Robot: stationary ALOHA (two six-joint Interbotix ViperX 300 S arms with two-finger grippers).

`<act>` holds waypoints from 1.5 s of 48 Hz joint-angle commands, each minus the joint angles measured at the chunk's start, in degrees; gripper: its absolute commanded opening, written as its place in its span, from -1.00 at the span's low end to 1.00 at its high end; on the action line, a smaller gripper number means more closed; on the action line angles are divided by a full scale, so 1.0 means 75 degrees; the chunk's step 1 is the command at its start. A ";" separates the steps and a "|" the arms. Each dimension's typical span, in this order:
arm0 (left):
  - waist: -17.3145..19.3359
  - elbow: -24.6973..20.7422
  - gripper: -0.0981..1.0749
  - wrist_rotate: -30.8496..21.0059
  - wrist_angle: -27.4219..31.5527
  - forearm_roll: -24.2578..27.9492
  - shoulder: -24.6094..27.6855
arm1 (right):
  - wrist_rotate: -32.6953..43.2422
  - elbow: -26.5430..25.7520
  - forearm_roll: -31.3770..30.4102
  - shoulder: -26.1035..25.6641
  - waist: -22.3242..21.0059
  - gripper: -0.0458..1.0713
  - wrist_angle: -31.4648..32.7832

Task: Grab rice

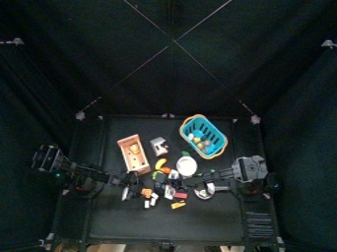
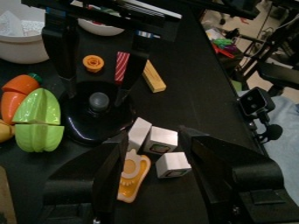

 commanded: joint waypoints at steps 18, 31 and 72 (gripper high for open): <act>0.0023 -0.0070 0.65 0.0012 -0.0023 -0.0012 0.0035 | -0.0059 0.1805 -0.0551 -0.2520 -0.1020 0.74 -0.0035; 0.0059 -0.0117 0.65 0.0023 -0.0023 -0.0012 0.0270 | -0.0059 0.2684 -0.1184 -0.3117 -0.1641 0.74 -0.0012; 0.0070 -0.0129 0.65 0.0023 -0.0023 -0.0023 0.0352 | -0.0059 0.2883 -0.1992 -0.1969 -0.1758 0.73 -0.0012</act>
